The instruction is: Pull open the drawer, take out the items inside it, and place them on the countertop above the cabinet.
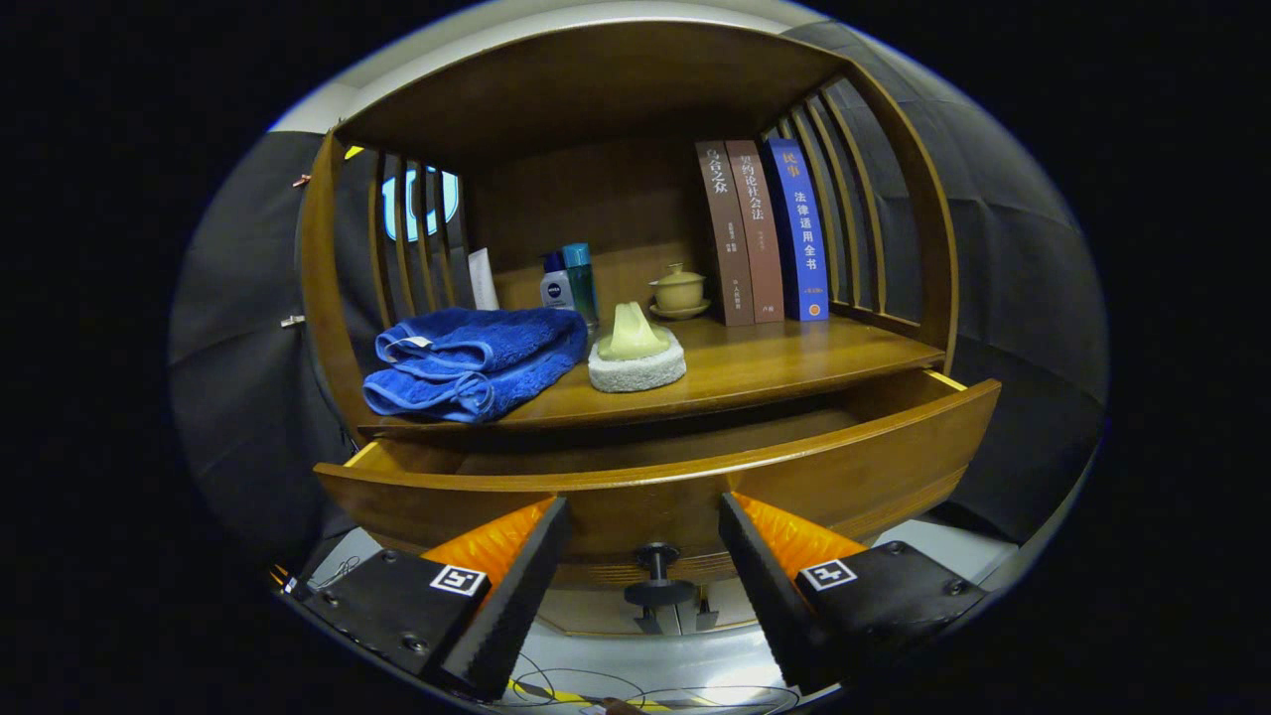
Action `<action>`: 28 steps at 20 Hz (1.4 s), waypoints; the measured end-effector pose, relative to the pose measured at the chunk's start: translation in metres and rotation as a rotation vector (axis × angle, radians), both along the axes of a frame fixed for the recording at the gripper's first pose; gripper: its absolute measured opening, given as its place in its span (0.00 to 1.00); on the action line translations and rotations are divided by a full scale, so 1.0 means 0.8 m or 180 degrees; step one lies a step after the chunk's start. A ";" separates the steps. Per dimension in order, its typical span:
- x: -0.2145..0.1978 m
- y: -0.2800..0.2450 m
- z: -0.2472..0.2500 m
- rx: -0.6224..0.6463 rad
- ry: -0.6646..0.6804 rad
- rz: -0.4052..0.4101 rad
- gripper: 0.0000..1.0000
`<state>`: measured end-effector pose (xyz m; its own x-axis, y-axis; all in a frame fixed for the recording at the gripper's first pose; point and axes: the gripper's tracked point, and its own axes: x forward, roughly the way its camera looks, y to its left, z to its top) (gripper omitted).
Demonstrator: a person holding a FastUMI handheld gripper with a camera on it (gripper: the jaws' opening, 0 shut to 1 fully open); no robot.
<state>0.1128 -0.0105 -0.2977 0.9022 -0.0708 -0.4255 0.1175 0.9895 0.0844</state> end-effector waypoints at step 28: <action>0.020 -0.006 0.015 0.0046 0.0022 0.0057 0.99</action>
<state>0.1287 -0.0154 -0.2854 0.9003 -0.0485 -0.4326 0.1004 0.9901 0.0979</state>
